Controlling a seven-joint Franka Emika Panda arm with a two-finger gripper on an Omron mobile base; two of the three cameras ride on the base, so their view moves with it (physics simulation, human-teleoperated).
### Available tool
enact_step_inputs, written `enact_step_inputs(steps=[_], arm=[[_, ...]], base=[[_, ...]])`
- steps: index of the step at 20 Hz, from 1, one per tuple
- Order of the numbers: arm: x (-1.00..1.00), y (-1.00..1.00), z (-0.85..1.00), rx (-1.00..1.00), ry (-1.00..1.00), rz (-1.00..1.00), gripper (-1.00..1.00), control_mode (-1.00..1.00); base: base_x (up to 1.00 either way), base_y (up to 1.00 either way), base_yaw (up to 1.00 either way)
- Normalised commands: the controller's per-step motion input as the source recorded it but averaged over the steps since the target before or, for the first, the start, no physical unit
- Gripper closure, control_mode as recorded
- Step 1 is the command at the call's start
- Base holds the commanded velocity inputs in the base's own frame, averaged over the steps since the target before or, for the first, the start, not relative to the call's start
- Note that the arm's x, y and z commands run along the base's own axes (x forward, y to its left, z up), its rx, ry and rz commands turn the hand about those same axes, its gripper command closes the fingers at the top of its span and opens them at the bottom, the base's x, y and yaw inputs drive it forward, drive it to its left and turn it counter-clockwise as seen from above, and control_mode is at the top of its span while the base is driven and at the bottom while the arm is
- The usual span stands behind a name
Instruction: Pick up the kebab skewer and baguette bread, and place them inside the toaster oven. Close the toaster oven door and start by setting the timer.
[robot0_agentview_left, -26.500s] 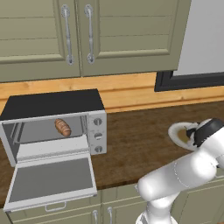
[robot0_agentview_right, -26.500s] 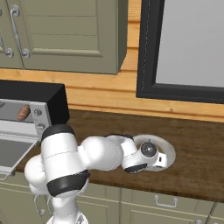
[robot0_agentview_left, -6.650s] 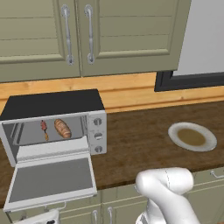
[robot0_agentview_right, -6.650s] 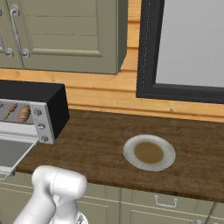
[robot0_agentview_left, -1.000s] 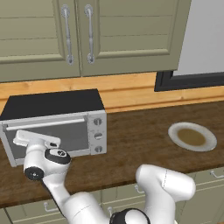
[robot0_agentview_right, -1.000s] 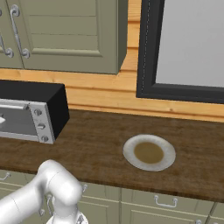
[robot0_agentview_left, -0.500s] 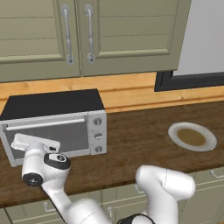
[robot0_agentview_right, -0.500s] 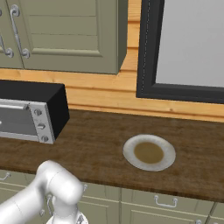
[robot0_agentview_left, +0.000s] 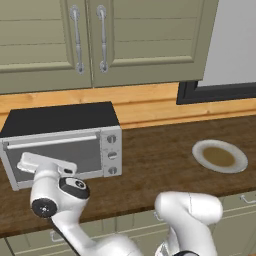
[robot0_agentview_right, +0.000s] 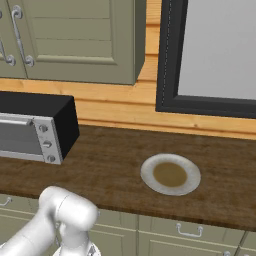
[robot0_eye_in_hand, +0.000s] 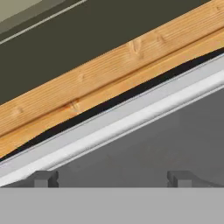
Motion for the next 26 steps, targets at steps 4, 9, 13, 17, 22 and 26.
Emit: enact_step_inputs(steps=[4,9,13,17,22,26], arm=[[-0.29,-0.62,0.36,0.00,0.07,0.04,-1.00,-1.00],[-0.18,-0.51,0.33,-0.05,0.08,0.05,-1.00,-1.00],[-0.14,-0.50,0.23,-0.05,0.08,0.04,-1.00,-1.00],[-0.32,-0.66,0.04,-0.04,0.04,0.08,-1.00,-1.00],[-0.30,-0.64,0.00,-0.07,0.01,0.09,-1.00,-1.00],[-0.15,-0.71,0.00,-0.05,0.00,0.11,-1.00,-1.00]], base=[[0.00,0.00,0.00],[0.00,0.00,0.00],[0.00,0.00,0.00],[0.00,0.00,0.00],[0.00,0.00,0.00],[0.00,0.00,0.00]])
